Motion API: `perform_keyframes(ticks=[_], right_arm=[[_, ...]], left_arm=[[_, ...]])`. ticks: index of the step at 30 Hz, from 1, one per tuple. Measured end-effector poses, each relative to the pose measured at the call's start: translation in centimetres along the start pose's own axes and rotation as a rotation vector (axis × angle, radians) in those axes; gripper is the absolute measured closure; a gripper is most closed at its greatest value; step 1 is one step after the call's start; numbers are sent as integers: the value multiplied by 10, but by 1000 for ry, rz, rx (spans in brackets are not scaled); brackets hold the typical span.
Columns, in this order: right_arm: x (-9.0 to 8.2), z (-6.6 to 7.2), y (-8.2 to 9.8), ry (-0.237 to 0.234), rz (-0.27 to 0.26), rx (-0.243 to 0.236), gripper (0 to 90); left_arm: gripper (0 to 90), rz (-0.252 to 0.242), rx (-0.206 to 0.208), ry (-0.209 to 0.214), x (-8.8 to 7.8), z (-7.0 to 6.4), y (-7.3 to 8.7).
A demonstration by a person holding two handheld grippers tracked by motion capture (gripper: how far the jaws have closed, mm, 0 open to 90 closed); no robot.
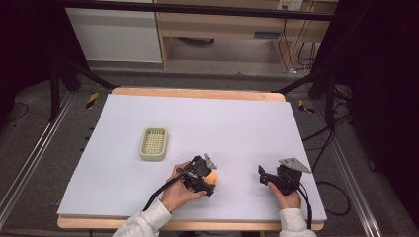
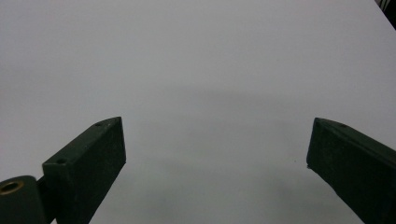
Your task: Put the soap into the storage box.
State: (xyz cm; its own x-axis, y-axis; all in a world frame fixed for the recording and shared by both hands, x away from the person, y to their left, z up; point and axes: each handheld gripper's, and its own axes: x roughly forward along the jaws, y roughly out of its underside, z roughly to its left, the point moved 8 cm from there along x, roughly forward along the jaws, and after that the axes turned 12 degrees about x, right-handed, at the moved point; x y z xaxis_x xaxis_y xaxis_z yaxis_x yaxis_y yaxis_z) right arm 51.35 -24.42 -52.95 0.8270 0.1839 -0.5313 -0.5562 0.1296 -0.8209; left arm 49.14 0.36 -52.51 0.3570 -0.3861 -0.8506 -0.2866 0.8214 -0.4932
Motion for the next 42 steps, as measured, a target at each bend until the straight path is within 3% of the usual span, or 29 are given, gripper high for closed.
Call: perform_keyframes(ticks=[20,42], right_arm=[[0,0,0,0,0,0,50],[0,0,0,1,0,0,50]], left_arm=[[249,-20,-1,-17,-18,7,2],[249,-38,-57,-40,-40,27,21]])
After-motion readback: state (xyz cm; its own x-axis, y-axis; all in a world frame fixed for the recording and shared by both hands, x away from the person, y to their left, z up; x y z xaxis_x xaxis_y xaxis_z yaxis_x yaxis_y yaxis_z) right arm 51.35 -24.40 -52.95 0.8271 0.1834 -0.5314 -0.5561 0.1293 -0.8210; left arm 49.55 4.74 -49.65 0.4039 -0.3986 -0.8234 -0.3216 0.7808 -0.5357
